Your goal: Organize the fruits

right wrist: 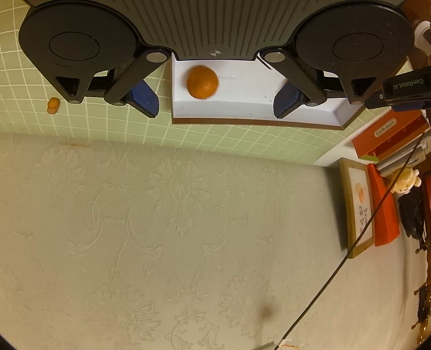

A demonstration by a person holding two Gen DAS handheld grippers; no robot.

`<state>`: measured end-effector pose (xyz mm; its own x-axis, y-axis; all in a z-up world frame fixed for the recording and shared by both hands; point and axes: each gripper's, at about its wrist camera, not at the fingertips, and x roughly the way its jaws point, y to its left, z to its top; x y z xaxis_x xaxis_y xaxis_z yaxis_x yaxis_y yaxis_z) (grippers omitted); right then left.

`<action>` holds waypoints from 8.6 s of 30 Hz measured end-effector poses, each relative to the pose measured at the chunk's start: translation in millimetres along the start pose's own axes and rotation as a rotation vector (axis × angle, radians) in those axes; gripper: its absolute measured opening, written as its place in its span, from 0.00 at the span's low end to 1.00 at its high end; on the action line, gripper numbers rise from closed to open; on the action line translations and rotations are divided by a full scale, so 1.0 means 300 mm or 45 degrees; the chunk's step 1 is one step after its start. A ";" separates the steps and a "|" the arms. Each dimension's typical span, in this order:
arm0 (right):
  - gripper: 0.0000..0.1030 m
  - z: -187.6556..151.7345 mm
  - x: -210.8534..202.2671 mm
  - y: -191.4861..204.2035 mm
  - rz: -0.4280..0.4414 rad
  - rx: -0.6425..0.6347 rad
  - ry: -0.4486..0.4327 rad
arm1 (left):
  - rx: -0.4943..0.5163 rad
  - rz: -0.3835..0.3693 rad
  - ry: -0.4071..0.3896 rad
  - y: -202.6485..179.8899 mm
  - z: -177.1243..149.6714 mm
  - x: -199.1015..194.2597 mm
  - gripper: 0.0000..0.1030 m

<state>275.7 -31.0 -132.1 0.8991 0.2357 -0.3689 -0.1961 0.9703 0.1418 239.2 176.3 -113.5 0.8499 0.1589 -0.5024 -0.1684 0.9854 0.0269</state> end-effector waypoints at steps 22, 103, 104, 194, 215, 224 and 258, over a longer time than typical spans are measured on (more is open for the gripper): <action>1.00 0.008 -0.120 -0.001 0.041 -0.002 -0.032 | 0.024 0.049 -0.085 -0.035 0.011 -0.099 0.86; 0.53 -0.029 0.219 -0.850 -0.281 0.424 0.252 | 0.367 -0.387 0.160 -1.022 -0.130 0.315 0.17; 0.53 -0.026 0.231 -0.851 -0.282 0.423 0.255 | 0.369 -0.387 0.161 -1.022 -0.129 0.317 0.17; 0.20 -0.023 -0.325 -0.131 -0.025 0.074 -0.017 | 0.127 -0.269 -0.135 -0.371 -0.021 -0.212 0.17; 0.20 -0.007 -0.194 0.106 0.125 -0.025 -0.034 | -0.006 -0.031 -0.088 -0.005 -0.008 -0.155 0.17; 0.20 0.001 -0.104 0.109 0.093 -0.014 -0.007 | -0.005 -0.024 -0.076 0.037 0.005 -0.094 0.17; 1.00 0.031 -0.099 0.033 0.045 0.063 -0.012 | 0.091 0.100 -0.089 0.003 0.044 -0.081 0.94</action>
<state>250.5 -28.9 -111.1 0.8957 0.2689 -0.3540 -0.2083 0.9574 0.2002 225.0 174.0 -90.0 0.8686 0.2373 -0.4350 -0.2019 0.9712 0.1266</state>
